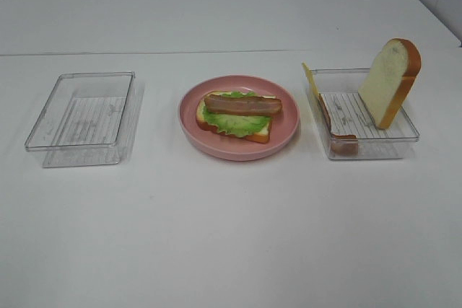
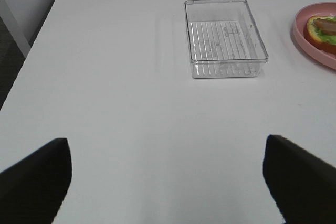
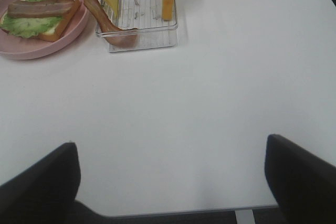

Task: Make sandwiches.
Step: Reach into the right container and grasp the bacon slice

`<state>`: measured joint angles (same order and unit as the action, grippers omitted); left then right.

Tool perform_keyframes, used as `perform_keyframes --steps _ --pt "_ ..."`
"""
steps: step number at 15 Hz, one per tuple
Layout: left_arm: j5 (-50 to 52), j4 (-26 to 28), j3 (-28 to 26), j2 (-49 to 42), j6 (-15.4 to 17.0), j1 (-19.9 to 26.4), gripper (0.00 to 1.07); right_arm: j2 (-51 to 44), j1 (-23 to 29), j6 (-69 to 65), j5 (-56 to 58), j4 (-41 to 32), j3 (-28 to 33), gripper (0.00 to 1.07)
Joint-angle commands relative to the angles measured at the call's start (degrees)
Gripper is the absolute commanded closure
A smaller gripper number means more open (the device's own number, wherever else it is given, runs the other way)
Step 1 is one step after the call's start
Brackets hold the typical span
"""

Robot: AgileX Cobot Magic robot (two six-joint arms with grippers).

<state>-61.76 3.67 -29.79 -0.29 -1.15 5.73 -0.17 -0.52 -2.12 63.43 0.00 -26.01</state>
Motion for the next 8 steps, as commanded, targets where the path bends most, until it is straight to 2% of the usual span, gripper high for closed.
perform_keyframes --steps 1,8 --pt "0.2 0.2 0.1 -0.8 -0.1 0.3 0.16 -1.4 -0.3 0.2 -0.5 0.0 0.2 0.16" --pt "0.2 0.2 0.1 -0.8 -0.1 0.3 0.16 -1.4 -0.3 0.2 -0.5 0.0 0.2 0.16"
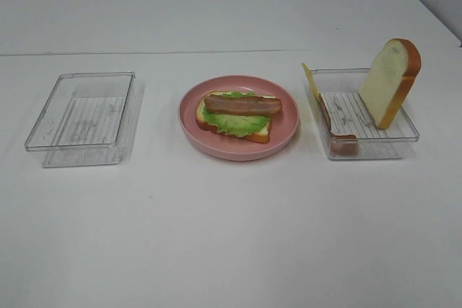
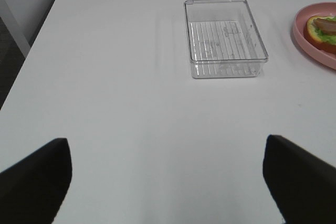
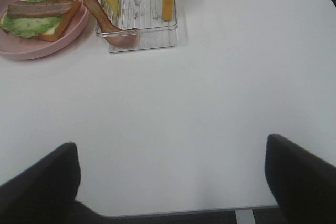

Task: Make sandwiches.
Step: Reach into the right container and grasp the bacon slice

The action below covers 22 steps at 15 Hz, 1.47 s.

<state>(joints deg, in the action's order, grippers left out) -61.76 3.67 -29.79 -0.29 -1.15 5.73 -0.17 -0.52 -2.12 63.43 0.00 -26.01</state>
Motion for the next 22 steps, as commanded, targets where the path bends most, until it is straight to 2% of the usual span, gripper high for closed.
perform_keyframes --steps 1,7,10,13,16,17,19,22 --pt "0.2 0.2 0.1 -0.8 -0.1 0.3 0.16 -1.4 -0.3 0.2 -0.5 0.0 0.2 0.16" --pt "0.2 0.2 0.1 -0.8 -0.1 0.3 0.16 -1.4 -0.3 0.2 -0.4 0.5 0.1 0.16" --pt "0.2 0.2 0.1 -0.8 -0.1 0.3 0.16 2.8 -0.3 -1.3 0.9 3.1 -3.1 0.16" --pt "0.2 0.2 0.1 -0.8 -0.1 0.3 0.16 15.8 0.0 -5.5 -3.0 5.8 -5.4 0.16" --pt "0.2 0.2 0.1 -0.8 -0.1 0.3 0.16 36.7 0.5 -7.9 -12.4 6.7 -6.1 0.16" --pt "0.2 0.2 0.1 -0.8 -0.1 0.3 0.16 39.6 0.5 -7.5 -13.2 6.5 -6.6 0.16" --pt "0.2 0.2 0.1 -0.8 -0.1 0.3 0.16 53.0 0.5 -4.5 -13.6 3.0 -11.6 0.16" --pt "0.2 0.2 0.1 -0.8 -0.1 0.3 0.16 63.8 0.5 -0.1 -12.7 -2.3 -18.0 0.17"
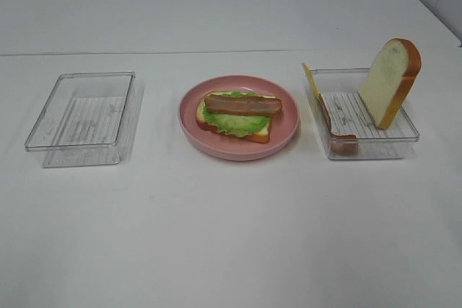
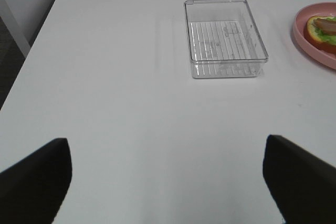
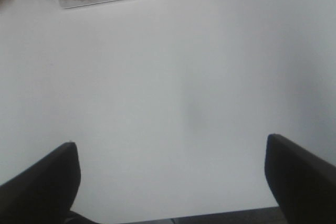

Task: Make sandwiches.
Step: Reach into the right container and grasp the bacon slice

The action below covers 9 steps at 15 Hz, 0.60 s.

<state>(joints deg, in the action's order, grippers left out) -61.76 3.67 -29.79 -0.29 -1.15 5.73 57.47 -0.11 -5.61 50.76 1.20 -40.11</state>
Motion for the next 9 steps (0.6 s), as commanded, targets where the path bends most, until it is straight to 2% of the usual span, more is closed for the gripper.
perform_keyframes --steps 1,3,4,5,7,9 --pt "0.2 0.2 0.1 -0.8 -0.1 0.3 0.16 12.9 0.1 6.0 0.5 -6.5 -8.4 0.17" --pt "0.2 0.2 0.1 -0.8 -0.1 0.3 0.16 20.6 0.1 7.5 2.6 -9.5 -15.1 0.18" --pt "0.2 0.2 0.1 -0.8 -0.1 0.3 0.16 25.8 2.1 8.0 4.4 -9.3 -19.8 0.18" --pt "0.2 0.2 0.1 -0.8 -0.1 0.3 0.16 27.0 3.1 8.0 4.7 -8.7 -21.0 0.18" --pt "0.2 0.2 0.1 -0.8 -0.1 0.3 0.16 33.3 9.9 5.2 5.0 -4.9 -26.4 0.18" --pt "0.2 0.2 0.1 -0.8 -0.1 0.3 0.16 36.9 13.1 3.9 5.6 -2.3 -28.9 0.18"
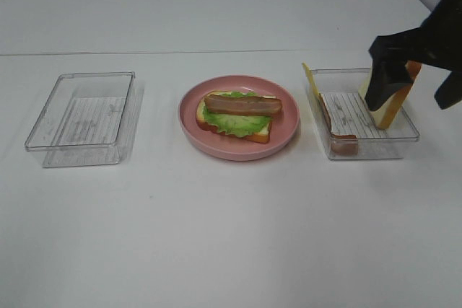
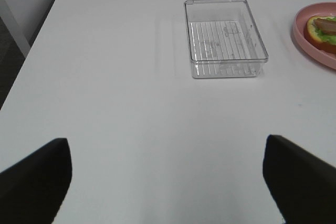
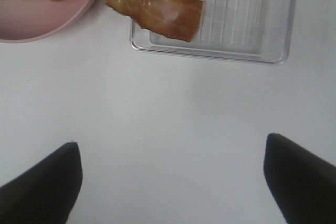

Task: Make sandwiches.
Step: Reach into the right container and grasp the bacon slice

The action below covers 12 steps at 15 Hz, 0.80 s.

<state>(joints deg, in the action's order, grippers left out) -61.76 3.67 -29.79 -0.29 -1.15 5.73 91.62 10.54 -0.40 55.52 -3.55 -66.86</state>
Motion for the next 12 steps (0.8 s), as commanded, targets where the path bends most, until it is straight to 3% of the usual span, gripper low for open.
perform_keyframes --steps 1,3,10,12 --pt "0.2 0.2 0.1 -0.8 -0.1 0.3 0.16 4.9 4.1 -1.8 1.0 3.6 -3.8 0.18" --pt "0.2 0.2 0.1 -0.8 -0.1 0.3 0.16 10.1 7.3 -3.0 1.0 4.5 -8.5 0.18" --pt "0.2 0.2 0.1 -0.8 -0.1 0.3 0.16 23.1 7.6 -2.8 1.1 4.5 -20.6 0.2" --pt "0.2 0.2 0.1 -0.8 -0.1 0.3 0.16 25.3 7.6 -2.6 0.9 4.7 -21.6 0.22"
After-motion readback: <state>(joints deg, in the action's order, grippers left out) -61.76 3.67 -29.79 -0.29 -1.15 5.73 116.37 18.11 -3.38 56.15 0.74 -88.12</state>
